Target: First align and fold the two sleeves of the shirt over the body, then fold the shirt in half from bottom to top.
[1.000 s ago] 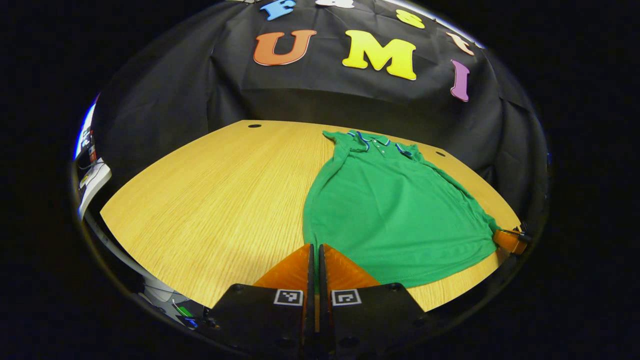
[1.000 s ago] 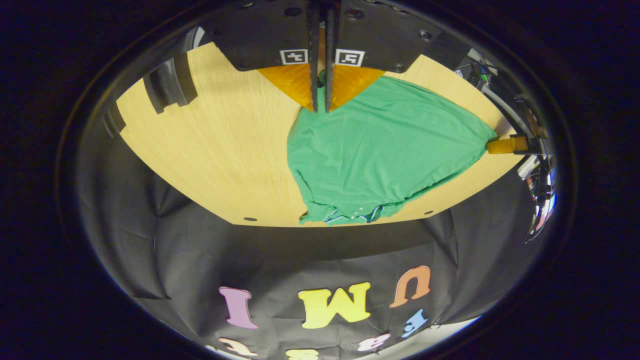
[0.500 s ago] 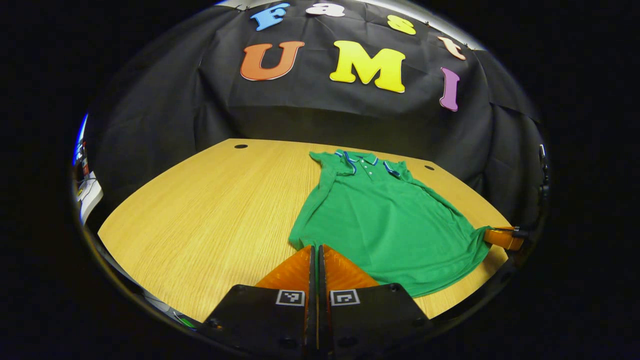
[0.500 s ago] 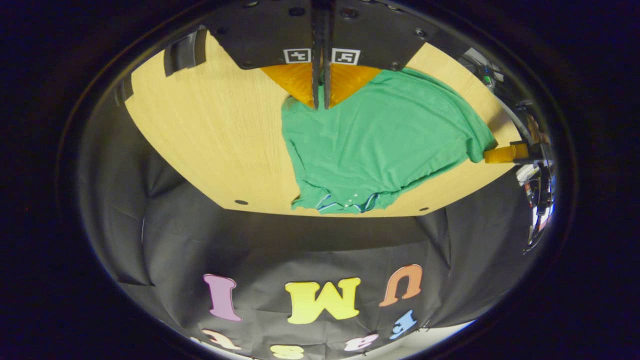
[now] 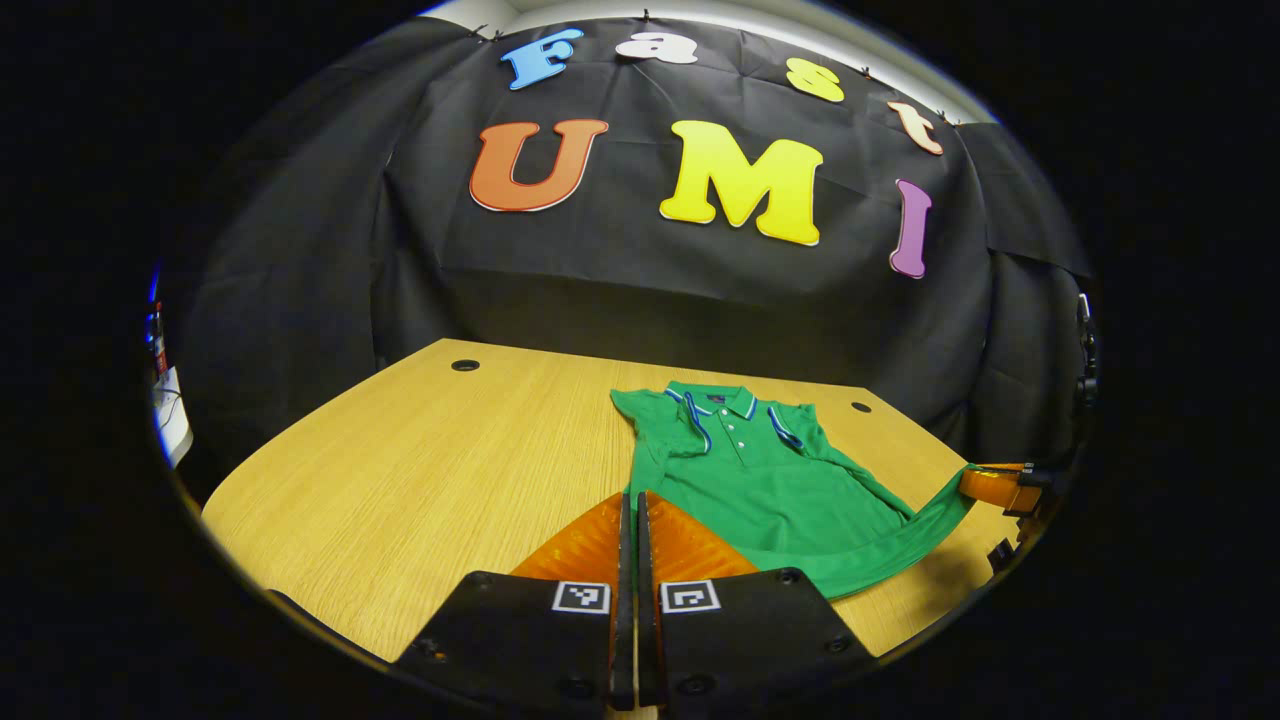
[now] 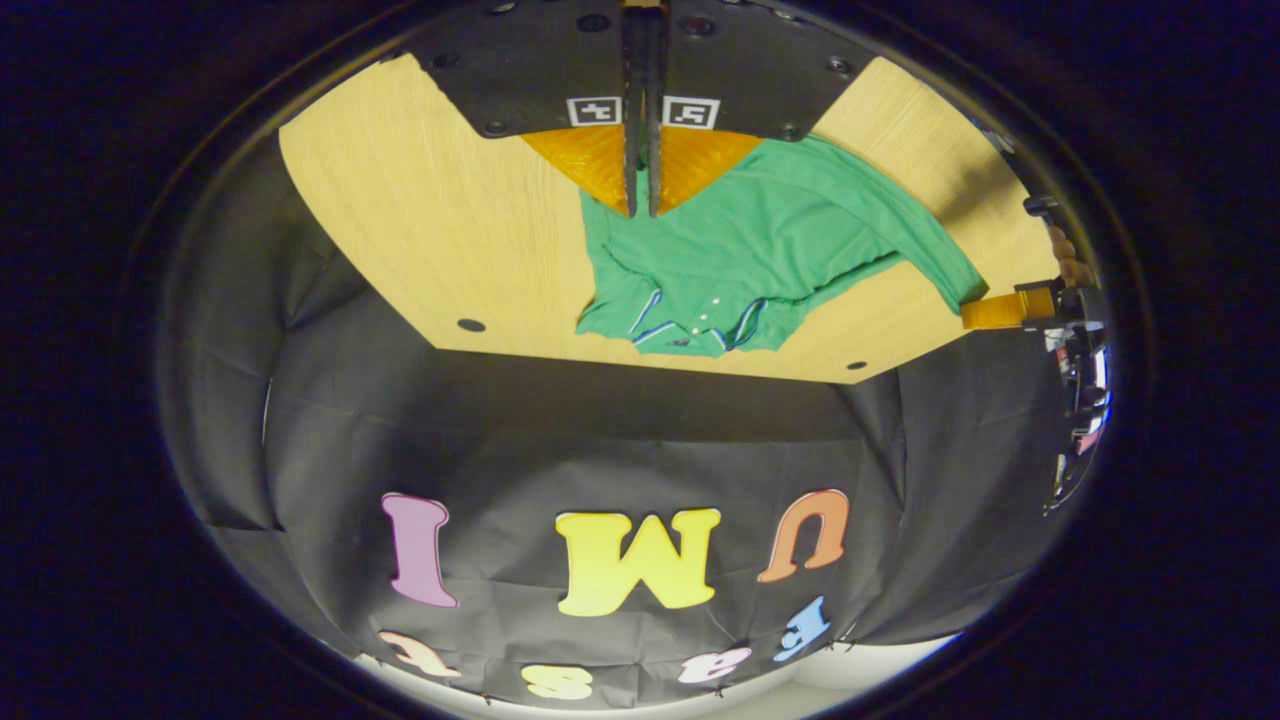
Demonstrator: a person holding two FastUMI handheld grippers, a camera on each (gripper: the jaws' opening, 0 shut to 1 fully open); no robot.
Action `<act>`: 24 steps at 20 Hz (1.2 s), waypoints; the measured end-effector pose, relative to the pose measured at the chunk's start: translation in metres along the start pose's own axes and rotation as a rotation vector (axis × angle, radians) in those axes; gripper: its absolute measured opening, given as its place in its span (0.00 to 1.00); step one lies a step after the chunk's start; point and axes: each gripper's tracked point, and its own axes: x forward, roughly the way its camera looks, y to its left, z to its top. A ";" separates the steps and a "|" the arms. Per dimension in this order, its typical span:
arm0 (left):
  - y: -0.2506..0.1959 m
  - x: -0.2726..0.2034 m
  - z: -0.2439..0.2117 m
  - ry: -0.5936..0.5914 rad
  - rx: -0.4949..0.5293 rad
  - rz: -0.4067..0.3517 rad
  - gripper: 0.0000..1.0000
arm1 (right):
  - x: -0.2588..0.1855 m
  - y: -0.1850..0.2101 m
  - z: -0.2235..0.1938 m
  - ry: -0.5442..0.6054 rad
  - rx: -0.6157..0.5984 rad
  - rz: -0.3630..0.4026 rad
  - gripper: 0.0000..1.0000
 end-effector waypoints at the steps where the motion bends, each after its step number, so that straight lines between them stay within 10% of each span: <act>1: 0.001 0.011 0.007 -0.002 -0.007 0.000 0.05 | 0.012 -0.004 0.012 -0.011 -0.001 -0.013 0.00; 24: -0.001 0.302 0.096 -0.029 0.050 -0.014 0.04 | 0.294 -0.076 0.131 -0.064 0.008 -0.192 0.00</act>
